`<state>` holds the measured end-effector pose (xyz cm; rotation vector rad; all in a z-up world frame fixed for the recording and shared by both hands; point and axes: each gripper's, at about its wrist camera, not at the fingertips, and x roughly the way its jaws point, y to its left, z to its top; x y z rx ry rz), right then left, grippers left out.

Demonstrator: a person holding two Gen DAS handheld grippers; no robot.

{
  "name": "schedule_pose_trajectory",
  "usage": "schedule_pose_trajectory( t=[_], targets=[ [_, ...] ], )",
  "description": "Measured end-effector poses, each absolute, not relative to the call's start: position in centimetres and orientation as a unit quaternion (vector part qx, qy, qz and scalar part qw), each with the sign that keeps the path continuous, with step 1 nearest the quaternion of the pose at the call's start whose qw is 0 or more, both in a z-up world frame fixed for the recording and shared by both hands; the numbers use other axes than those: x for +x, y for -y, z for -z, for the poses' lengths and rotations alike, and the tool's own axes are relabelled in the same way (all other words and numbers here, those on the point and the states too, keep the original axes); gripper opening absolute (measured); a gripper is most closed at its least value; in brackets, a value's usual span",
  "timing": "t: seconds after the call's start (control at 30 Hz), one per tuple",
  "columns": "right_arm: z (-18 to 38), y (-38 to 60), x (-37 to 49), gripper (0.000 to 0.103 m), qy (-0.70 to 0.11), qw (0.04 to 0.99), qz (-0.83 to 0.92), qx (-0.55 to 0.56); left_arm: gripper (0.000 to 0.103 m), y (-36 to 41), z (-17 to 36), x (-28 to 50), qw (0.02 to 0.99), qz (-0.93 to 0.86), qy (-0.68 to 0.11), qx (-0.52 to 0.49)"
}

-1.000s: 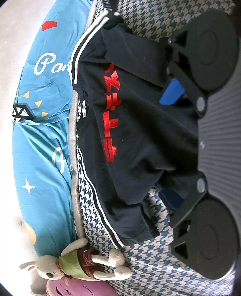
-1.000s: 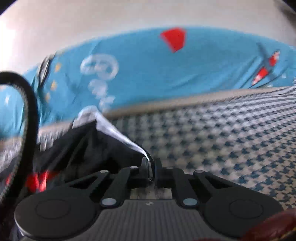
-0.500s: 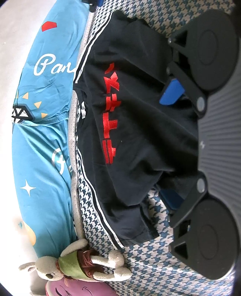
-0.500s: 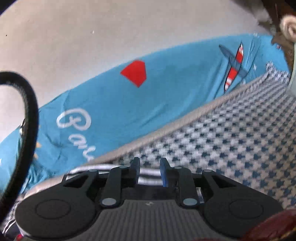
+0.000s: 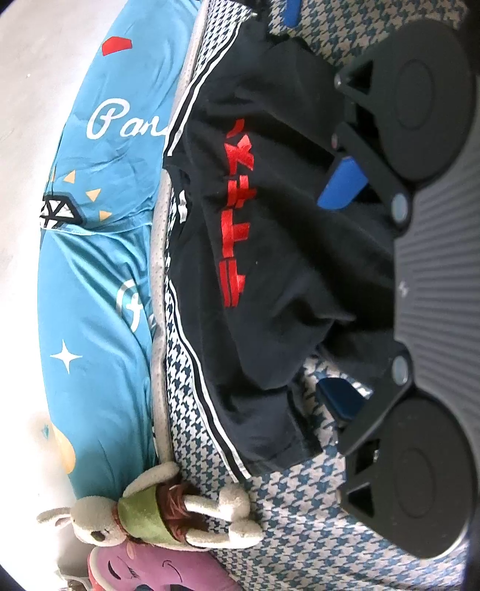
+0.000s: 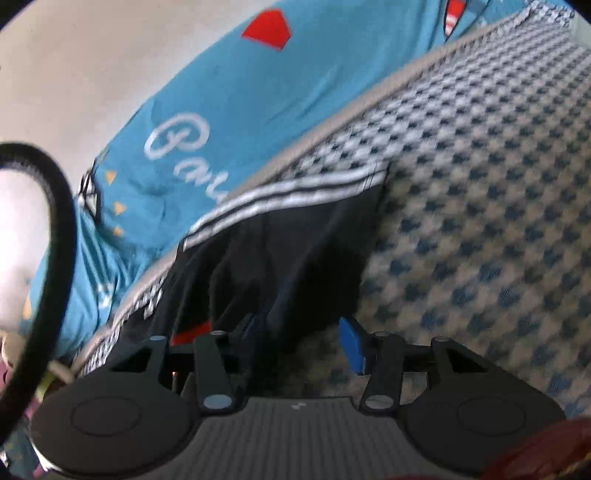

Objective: Fold clothes

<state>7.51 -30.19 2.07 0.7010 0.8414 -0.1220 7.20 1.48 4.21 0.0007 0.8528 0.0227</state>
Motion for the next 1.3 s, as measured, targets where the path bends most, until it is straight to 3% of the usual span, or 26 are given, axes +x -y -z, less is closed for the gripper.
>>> schedule_pose_trajectory(
  t=[0.33, 0.37, 0.43, 0.73, 0.9, 0.97, 1.03, 1.3],
  targets=[
    [-0.5, 26.9, 9.0, 0.047, -0.421, 0.842, 0.028, 0.337, 0.102, -3.1, -4.1, 7.3, 0.91, -0.033, -0.413, 0.005],
    [-0.4, 26.6, 9.2, 0.044, -0.422, 0.844, 0.025, 0.329, 0.102, -3.5, -4.2, 7.4, 0.909, -0.038, -0.415, 0.0],
    [-0.5, 25.9, 9.2, 0.01, -0.416, 0.855, 0.022, 0.308, 0.102, -4.5, -4.2, 7.7, 0.907, -0.046, -0.419, -0.019],
    [-4.7, 27.1, 7.0, 0.007, -0.329, 0.919, 0.125, 0.179, 0.102, -10.2, -5.7, 9.0, 0.903, -0.106, -0.406, -0.088],
    [-4.2, 27.7, 7.6, 0.007, -0.37, 0.903, 0.173, 0.137, 0.102, -12.9, -5.9, 9.6, 0.897, -0.134, -0.405, -0.116],
    [-4.3, 27.4, 7.3, 0.011, -0.375, 0.901, 0.179, 0.128, 0.102, -13.6, -5.8, 9.8, 0.894, -0.144, -0.406, -0.123],
    [-5.0, 26.9, 6.8, 0.023, -0.359, 0.907, 0.189, 0.112, 0.102, -13.9, -5.7, 10.0, 0.891, -0.151, -0.409, -0.127],
    [-7.6, 24.6, 4.5, 0.024, -0.306, 0.938, 0.141, 0.084, 0.103, -14.1, -5.1, 11.6, 0.886, -0.161, -0.417, -0.125]
  ],
)
